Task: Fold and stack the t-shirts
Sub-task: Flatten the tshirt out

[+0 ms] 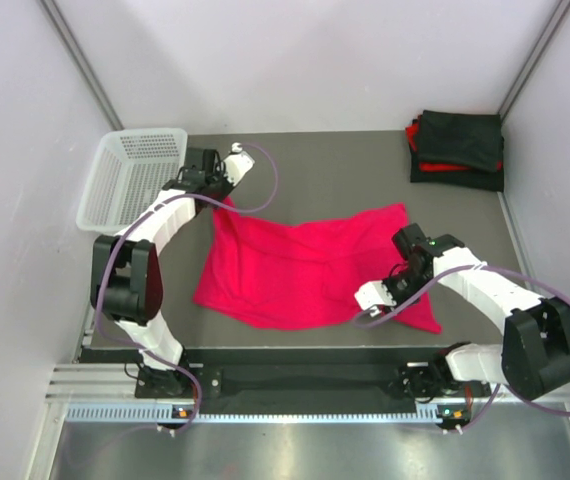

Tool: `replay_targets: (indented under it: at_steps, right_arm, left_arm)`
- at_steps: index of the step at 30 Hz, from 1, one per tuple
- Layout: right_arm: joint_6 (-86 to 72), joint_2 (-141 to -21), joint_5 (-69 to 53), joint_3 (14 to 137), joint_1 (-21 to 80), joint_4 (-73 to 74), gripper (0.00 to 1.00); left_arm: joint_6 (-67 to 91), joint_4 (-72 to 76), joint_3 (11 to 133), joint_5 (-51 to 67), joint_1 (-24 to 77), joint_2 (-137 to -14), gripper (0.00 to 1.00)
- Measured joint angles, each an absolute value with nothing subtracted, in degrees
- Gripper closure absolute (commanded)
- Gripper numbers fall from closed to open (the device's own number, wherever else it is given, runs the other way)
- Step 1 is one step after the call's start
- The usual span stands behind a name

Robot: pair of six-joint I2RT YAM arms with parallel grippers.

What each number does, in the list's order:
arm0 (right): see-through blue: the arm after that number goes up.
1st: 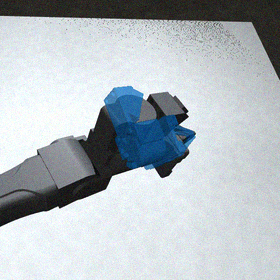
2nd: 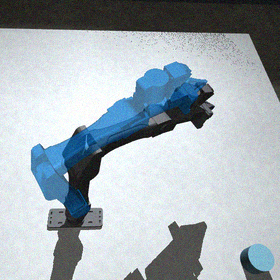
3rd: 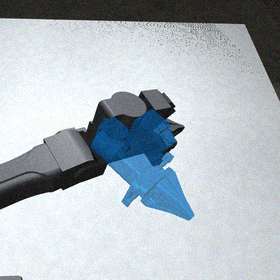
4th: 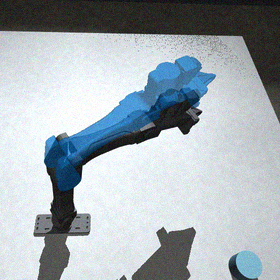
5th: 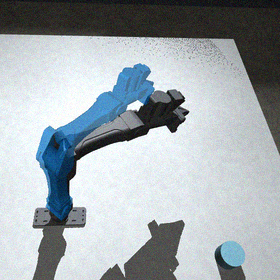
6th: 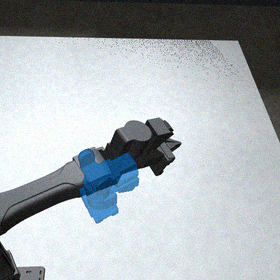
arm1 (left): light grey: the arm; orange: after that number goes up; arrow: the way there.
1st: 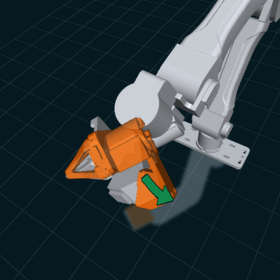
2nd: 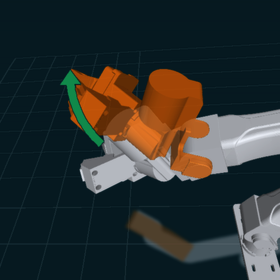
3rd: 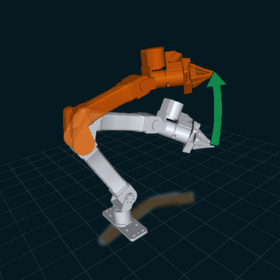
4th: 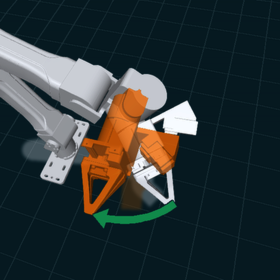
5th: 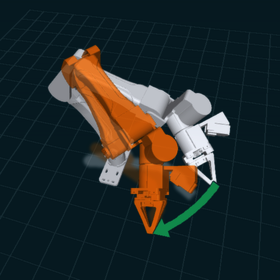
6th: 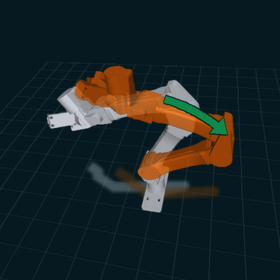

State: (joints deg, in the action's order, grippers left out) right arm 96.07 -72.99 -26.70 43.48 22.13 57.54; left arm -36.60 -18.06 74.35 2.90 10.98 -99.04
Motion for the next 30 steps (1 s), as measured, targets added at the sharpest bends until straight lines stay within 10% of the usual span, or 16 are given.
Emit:
replay_targets:
  at_steps: [7, 19, 23, 30]
  right_arm:
    - [94.0, -73.0, -26.5, 43.5, 22.1, 56.0, 1.0]
    - [74.3, -76.4, -26.4, 65.4, 13.8, 47.5, 1.0]
    - [63.4, -82.3, -24.1, 77.3, 10.4, 39.4, 1.0]
    - [52.1, -90.1, -20.2, 78.7, 11.2, 36.9, 1.0]
  left_arm:
    - [-36.6, -18.0, 74.4, 2.9, 11.0, -99.8, 1.0]
    - [-38.2, -17.6, 74.5, -0.9, 11.0, -99.9, 0.97]
    - [-38.7, -17.7, 74.4, -0.8, 11.0, -99.9, 0.57]
    - [-36.2, -20.9, 78.9, -0.4, 11.0, -102.2, 0.43]
